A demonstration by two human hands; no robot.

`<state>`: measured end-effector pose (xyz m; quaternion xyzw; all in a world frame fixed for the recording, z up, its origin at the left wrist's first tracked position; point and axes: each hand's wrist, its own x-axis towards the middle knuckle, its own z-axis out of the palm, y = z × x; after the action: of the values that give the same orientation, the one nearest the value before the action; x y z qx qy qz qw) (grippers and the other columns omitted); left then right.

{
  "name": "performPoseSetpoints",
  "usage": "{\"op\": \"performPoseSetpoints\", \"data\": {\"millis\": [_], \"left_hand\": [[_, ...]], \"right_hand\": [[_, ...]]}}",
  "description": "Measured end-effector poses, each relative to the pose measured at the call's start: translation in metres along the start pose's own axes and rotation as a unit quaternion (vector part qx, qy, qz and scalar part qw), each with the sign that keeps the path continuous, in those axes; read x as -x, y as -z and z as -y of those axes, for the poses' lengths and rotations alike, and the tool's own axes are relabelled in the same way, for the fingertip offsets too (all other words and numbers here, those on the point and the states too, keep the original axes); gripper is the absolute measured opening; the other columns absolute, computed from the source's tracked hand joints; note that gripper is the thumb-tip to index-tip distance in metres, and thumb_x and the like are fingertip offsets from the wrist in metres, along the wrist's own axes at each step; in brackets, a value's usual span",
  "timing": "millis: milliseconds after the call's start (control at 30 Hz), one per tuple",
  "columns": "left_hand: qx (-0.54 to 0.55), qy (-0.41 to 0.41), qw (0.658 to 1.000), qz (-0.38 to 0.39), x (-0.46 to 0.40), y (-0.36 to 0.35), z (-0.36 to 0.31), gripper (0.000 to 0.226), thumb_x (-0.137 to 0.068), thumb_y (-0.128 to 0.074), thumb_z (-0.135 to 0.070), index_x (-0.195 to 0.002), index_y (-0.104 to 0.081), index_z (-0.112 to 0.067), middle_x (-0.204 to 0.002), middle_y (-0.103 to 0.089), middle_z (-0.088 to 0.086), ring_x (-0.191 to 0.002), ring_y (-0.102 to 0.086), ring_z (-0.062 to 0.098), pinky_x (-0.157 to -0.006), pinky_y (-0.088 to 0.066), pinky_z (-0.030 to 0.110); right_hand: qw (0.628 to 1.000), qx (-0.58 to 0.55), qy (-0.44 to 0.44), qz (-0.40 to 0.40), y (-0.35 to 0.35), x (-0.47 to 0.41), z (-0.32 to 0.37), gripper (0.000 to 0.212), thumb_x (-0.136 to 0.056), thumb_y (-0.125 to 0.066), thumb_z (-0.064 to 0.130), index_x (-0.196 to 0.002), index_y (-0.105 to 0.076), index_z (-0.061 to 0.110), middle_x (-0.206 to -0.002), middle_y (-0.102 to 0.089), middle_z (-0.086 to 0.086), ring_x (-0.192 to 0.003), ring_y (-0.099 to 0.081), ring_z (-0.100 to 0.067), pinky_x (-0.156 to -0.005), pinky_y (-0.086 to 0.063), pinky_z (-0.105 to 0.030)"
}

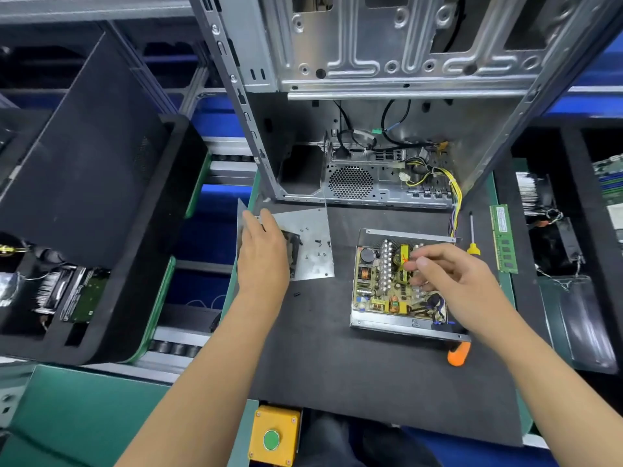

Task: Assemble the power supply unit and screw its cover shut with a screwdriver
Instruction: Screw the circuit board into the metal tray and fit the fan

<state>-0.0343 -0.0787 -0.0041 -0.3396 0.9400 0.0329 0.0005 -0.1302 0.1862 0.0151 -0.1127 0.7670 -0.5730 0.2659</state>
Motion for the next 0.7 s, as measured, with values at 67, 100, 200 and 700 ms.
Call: {"op": "performPoseSetpoints", "data": {"millis": [67,100,200,700], "left_hand": [[-0.033,-0.016,0.999,-0.026,0.003,-0.002,-0.002,0.043,-0.091,-0.051,0.006,-0.133,-0.039,0.001,-0.153,-0.028,0.031,-0.131,-0.041,0.044,-0.102,-0.043,0.041],[-0.036,-0.028,0.998,-0.050,0.004,-0.002,-0.003,0.044,-0.084,-0.055,0.009,-0.126,-0.047,0.000,-0.149,-0.036,0.029,-0.126,-0.044,0.046,-0.093,-0.045,0.044],[-0.009,-0.126,0.987,-0.098,0.004,-0.005,-0.009,0.040,-0.061,-0.075,0.017,-0.095,-0.070,-0.002,-0.099,-0.065,0.019,-0.083,-0.058,0.040,-0.061,-0.038,0.042],[-0.075,-0.157,0.983,-0.057,0.003,-0.020,-0.018,0.033,-0.048,-0.087,0.007,-0.062,-0.064,-0.011,-0.073,-0.057,0.008,-0.064,-0.053,0.027,-0.053,-0.042,0.035]], "right_hand": [[1.000,0.002,0.004,0.004,0.002,0.000,-0.001,0.013,-0.099,-0.057,0.014,-0.102,-0.068,0.020,-0.095,-0.076,0.003,-0.081,-0.072,-0.015,-0.073,-0.055,-0.025],[1.000,-0.001,0.005,0.005,0.003,0.001,-0.002,0.013,-0.099,-0.057,0.013,-0.102,-0.068,0.020,-0.096,-0.076,0.003,-0.081,-0.072,-0.016,-0.074,-0.055,-0.025],[1.000,-0.007,0.012,0.003,0.005,0.002,-0.002,0.014,-0.099,-0.057,0.011,-0.101,-0.069,0.020,-0.095,-0.076,0.003,-0.081,-0.072,-0.017,-0.071,-0.056,-0.022],[0.999,-0.028,0.017,-0.001,0.011,0.004,-0.006,0.015,-0.098,-0.057,0.010,-0.100,-0.070,0.018,-0.096,-0.076,-0.001,-0.082,-0.071,-0.019,-0.070,-0.054,-0.019]]}}
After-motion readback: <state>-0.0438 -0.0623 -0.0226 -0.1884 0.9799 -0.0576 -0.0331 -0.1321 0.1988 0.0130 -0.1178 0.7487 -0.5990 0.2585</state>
